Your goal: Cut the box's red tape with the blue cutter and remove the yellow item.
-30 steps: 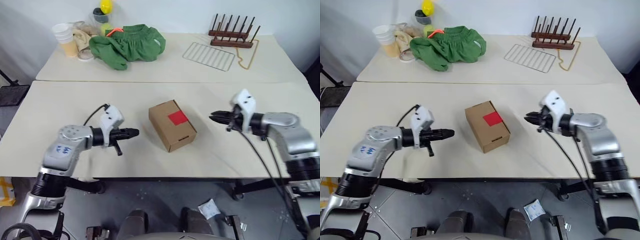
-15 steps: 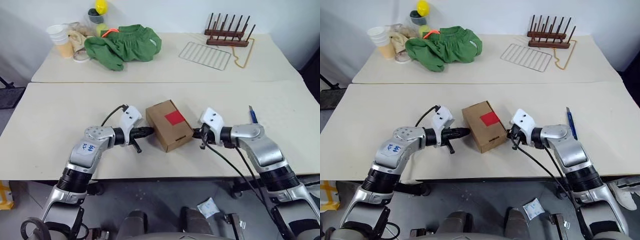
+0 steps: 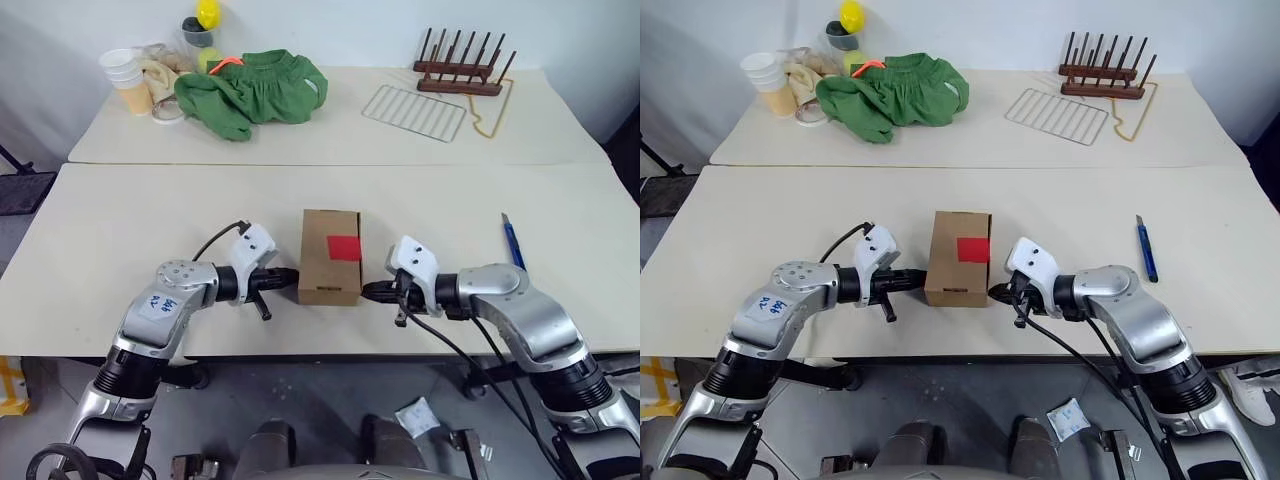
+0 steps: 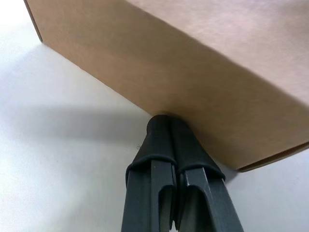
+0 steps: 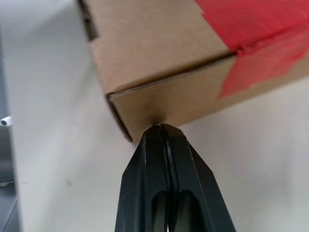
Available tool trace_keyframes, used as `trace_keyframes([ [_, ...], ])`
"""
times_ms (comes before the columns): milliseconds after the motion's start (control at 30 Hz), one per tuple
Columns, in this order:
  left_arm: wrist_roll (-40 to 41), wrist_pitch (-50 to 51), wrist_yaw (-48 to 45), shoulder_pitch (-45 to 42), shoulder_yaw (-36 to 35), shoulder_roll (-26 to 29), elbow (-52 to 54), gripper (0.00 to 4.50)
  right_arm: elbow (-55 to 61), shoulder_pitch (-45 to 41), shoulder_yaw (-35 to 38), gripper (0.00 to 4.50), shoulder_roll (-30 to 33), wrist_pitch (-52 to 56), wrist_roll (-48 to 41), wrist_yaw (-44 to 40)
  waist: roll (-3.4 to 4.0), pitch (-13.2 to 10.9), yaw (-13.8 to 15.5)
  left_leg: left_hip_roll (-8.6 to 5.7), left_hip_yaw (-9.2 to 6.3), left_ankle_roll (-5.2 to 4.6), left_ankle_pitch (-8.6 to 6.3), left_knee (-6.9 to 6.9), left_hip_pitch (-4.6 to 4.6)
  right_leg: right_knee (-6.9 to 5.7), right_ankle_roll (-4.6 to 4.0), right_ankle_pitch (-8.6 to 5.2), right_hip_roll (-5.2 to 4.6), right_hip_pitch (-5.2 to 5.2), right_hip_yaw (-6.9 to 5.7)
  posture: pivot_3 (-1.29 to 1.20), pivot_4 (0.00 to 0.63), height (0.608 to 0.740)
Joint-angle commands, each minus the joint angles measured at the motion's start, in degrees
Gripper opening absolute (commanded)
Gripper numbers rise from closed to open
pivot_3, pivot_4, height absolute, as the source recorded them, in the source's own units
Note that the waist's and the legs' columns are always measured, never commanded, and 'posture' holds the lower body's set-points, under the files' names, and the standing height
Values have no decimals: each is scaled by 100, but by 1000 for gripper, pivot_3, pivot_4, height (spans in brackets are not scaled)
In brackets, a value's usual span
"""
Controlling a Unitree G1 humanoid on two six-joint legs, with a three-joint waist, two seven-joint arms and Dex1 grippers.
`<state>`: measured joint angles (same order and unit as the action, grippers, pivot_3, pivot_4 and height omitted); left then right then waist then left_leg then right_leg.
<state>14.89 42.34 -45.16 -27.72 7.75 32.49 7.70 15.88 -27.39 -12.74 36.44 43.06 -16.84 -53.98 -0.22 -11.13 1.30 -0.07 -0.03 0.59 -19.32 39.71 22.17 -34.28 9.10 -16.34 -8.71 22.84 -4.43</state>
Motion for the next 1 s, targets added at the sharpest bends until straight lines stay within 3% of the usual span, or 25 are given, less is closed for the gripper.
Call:
trace_keyframes([
  [33,80,-44,-30,41,-156,109,215,0,315,-14,153,27,53,193,-233,-21,0,0,1,0,0,0,0,0,0,0,0,0,0,0,0,0,150,740],
  [233,315,-207,-849,-88,-316,904,268,0,573,-78,533,186,904,1146,-620,-188,0,0,3,0,0,-1,-1,-1,0,2,-1,-1,0,0,0,0,150,740],
  [367,739,-350,-1654,-458,-519,1290,227,0,532,-677,874,1289,995,2593,-1094,83,0,0,-3,2,2,-2,-1,-1,1,3,-4,-2,0,1,0,0,150,740],
  [467,843,-595,-1611,-1038,-513,898,-42,0,180,-1334,1228,2273,367,3946,-1315,628,-1,0,10,2,0,-2,-1,1,3,0,-4,-2,0,1,0,0,150,740],
  [567,615,-854,-1347,-1314,-330,474,-339,0,-167,-1753,1661,3181,-316,4557,-1245,1187,-2,1,7,0,-2,-2,-1,6,-1,-16,-4,-1,-1,1,0,0,150,740],
  [733,246,-890,-936,-1548,107,-143,-815,0,-744,-2246,1922,3181,-881,4883,-1157,1764,-2,1,-6,-3,6,-2,-1,2,16,-53,-3,-1,-4,46,2,0,150,740],
  [1000,31,-854,-785,-1532,411,-478,-880,0,-1260,-2261,1728,3181,-979,4420,-1094,2058,-2,1,-128,-2,19,-1,-1,-6,17,-78,-3,-1,-5,72,7,0,150,740],
])
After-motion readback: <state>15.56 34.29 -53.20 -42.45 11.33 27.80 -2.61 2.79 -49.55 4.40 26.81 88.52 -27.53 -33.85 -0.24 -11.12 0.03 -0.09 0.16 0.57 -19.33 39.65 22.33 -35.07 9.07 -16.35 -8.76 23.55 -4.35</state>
